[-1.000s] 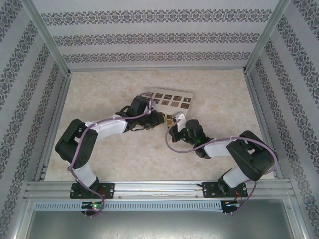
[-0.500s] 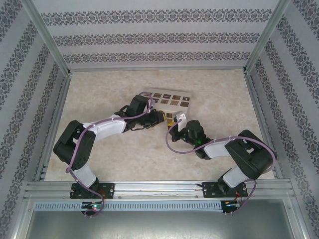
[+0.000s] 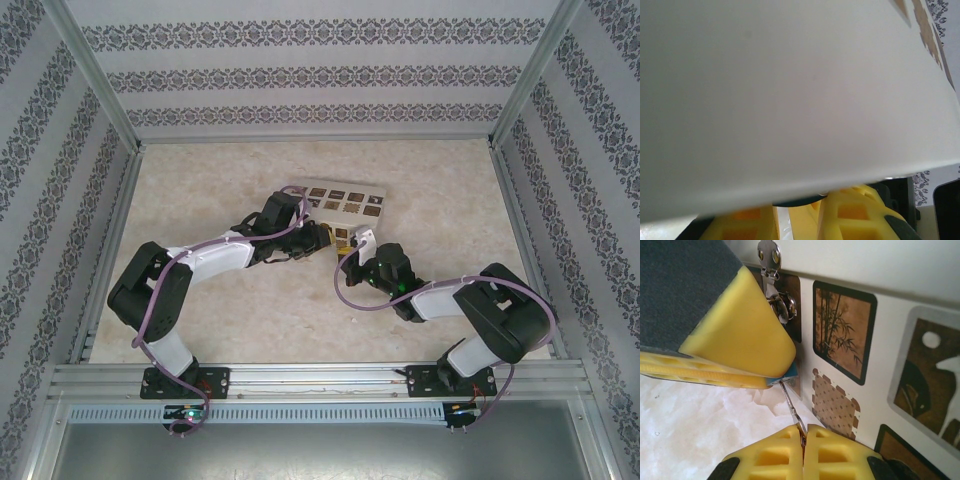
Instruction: Unlock the padlock with the key
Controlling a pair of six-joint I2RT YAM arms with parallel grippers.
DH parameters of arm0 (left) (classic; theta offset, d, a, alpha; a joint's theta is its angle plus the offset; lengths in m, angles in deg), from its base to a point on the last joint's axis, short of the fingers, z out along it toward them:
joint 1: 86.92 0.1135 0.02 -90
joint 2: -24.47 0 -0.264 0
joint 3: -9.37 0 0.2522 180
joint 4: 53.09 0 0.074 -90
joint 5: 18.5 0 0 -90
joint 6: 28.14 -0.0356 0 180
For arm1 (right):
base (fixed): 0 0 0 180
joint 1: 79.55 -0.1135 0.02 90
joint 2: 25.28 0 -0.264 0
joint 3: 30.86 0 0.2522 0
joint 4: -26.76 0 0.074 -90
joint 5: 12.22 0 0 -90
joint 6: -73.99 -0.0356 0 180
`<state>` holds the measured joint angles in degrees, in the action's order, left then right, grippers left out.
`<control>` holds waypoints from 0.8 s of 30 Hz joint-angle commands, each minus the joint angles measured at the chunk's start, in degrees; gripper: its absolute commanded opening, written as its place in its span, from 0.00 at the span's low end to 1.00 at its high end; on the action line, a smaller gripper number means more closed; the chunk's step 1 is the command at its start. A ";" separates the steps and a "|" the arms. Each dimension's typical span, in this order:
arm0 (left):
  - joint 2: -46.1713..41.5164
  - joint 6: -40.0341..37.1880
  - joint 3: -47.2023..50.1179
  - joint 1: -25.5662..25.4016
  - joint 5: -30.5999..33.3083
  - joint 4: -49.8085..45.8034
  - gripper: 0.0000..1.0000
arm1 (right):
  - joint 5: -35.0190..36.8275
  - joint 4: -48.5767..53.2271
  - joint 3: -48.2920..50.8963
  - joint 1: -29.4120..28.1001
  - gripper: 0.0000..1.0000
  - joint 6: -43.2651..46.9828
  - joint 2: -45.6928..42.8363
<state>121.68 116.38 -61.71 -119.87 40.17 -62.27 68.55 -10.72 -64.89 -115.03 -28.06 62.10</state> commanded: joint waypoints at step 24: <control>-2.20 2.26 -1.12 -1.06 -3.82 1.05 0.16 | -1.57 -5.15 0.93 0.15 0.00 -2.34 -1.31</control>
<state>121.50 117.43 -61.71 -119.89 39.86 -62.42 68.31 -12.08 -63.58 -115.01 -29.39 60.72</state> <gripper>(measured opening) 0.186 0.047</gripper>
